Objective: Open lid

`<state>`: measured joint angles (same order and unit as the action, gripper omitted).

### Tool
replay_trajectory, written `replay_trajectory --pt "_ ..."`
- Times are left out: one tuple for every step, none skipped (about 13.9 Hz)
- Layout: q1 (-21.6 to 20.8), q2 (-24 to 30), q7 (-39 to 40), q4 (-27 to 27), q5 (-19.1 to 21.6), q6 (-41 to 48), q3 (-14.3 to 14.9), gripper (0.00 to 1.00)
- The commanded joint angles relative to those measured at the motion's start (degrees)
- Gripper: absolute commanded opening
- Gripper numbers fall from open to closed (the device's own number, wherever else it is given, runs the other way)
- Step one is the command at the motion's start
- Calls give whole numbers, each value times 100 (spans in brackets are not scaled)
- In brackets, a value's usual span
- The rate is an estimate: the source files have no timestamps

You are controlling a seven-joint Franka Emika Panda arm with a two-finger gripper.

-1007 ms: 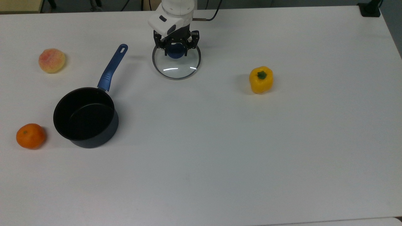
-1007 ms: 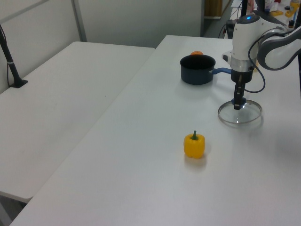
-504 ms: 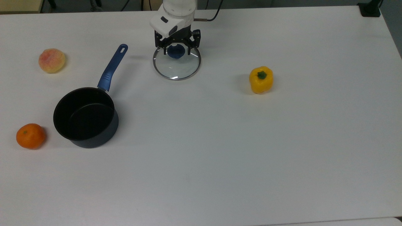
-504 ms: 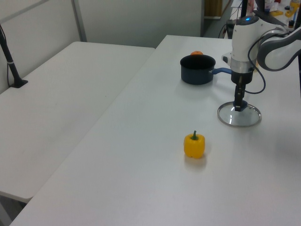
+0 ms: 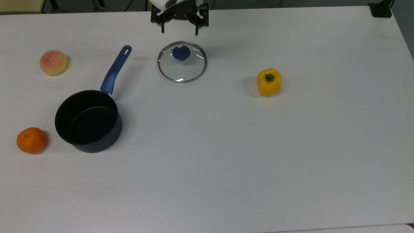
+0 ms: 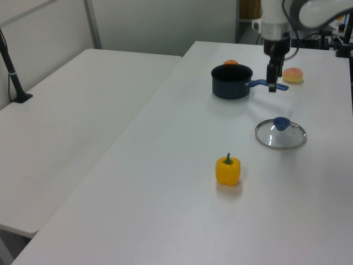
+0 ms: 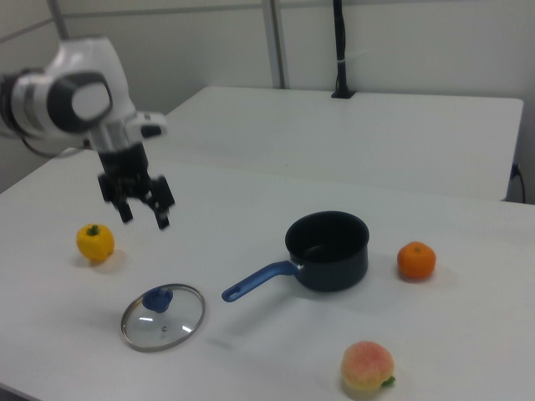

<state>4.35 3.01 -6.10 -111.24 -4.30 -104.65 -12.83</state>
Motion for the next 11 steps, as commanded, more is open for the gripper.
replay_trajectory --pt "57 -37 -111 1356 314 1365 -71 100" --pt "84 -37 -111 1481 341 1551 -71 100" --pt "93 -37 -111 1552 394 1649 -44 100" --pt "101 -20 -171 1657 508 1728 -18 100" --pt "110 7 -390 1702 544 1799 -9 100" --pt "102 77 -757 1702 544 1799 -9 100" --pt "102 138 -978 1694 553 1738 0 100" --pt "93 121 -955 1694 561 1703 0 100" --pt "41 130 -919 1685 544 1668 0 100" --pt "31 121 -719 1693 561 1598 17 100" --pt "23 113 -325 1694 570 1432 43 100"
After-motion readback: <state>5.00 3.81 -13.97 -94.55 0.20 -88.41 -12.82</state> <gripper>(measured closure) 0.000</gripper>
